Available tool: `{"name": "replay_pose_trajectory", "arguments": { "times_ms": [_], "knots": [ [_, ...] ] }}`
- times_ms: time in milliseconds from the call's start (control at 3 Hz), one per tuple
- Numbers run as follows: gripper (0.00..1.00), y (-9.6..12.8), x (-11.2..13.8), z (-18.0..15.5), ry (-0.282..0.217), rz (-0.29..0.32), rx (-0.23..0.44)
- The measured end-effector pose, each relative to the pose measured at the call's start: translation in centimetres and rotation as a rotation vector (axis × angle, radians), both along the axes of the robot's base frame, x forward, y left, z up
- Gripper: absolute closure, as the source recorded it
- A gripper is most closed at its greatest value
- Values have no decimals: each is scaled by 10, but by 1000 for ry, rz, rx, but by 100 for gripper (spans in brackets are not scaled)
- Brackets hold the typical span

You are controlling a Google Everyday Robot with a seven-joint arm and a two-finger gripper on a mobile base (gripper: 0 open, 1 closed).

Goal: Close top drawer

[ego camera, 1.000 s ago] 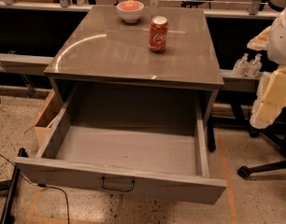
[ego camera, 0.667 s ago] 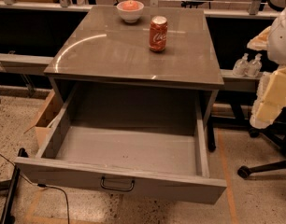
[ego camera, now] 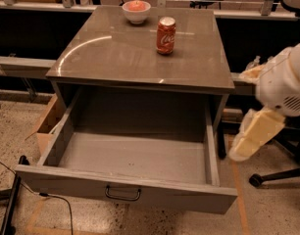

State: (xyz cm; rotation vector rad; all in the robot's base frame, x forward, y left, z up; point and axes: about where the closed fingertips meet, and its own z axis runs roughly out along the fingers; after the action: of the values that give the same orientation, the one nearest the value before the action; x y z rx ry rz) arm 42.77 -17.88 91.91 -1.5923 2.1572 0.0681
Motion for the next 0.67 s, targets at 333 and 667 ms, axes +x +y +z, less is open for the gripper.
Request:
{"name": "replay_pose_trajectory", "arguments": {
  "times_ms": [333,667],
  "knots": [
    [0,33,1,-38,-12,-1,102],
    [18,58,-1,-72,-7,-15,184]
  ]
}}
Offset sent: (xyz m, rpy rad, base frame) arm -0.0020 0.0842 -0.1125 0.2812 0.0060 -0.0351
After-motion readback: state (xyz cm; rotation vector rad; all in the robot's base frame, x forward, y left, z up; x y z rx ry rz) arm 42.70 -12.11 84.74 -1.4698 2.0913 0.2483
